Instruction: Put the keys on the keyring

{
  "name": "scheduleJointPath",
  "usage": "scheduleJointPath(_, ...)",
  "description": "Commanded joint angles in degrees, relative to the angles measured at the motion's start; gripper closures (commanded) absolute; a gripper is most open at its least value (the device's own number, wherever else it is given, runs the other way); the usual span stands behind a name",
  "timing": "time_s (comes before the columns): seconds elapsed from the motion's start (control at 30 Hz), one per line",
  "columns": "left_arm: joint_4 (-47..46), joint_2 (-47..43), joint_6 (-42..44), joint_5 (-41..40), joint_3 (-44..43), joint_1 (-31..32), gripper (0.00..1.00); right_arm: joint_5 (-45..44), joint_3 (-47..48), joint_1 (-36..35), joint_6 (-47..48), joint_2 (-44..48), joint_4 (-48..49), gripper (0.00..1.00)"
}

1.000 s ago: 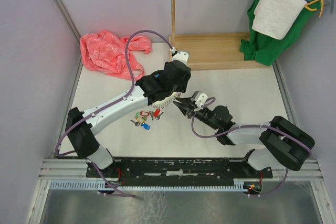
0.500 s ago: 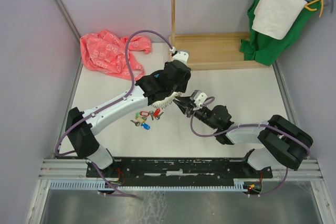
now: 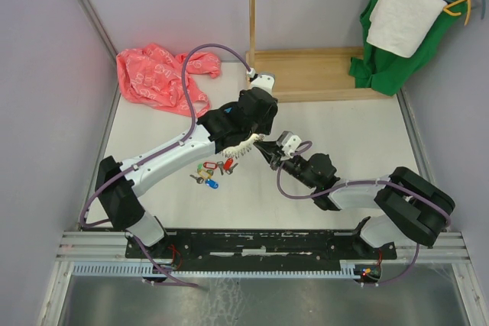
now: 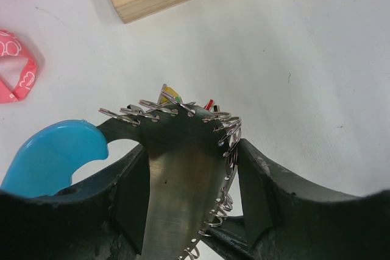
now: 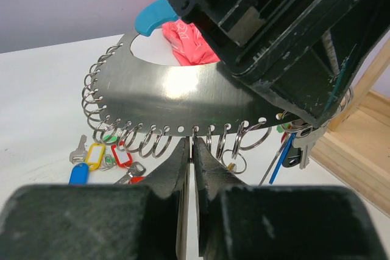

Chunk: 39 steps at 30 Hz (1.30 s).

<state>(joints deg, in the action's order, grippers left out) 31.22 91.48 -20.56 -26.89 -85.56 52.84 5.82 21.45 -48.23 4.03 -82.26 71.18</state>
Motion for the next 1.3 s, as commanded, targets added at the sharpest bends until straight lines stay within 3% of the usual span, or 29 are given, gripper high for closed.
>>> scheduleJointPath(0.0, -2.0, -0.2, -1.8, -1.5, -3.1, 0.2, 0.83, -0.8, 1.0, -0.3, 1.2, 0.7, 2.8, 0.92)
scheduleJointPath(0.1, -2.0, -0.2, -2.0, -1.4, -2.8, 0.2, 0.82, -0.9, 0.3, -0.3, 2.3, 2.2, 1.7, 0.98)
scheduleJointPath(0.23, -2.9, -0.1, -3.0, 1.7, -1.7, -0.8, 0.81, -0.3, -0.9, -0.3, 4.6, 6.8, -3.9, 0.99)
scheduleJointPath(0.57, -12.6, -1.3, -10.8, 20.4, 9.6, -7.1, 0.71, 2.2, -3.2, 0.4, 8.6, 20.1, -22.1, 0.99)
scheduleJointPath(1.0, -27.1, -8.7, -17.9, 35.4, 27.4, -14.9, 0.39, 16.2, 0.4, 11.0, 8.1, 25.7, -40.3, 0.99)
scheduleJointPath(1.27, -34.1, -18.2, -13.2, 36.8, 39.2, -15.7, 0.26, 21.8, 2.7, 14.5, 9.6, 23.8, -43.1, 0.99)
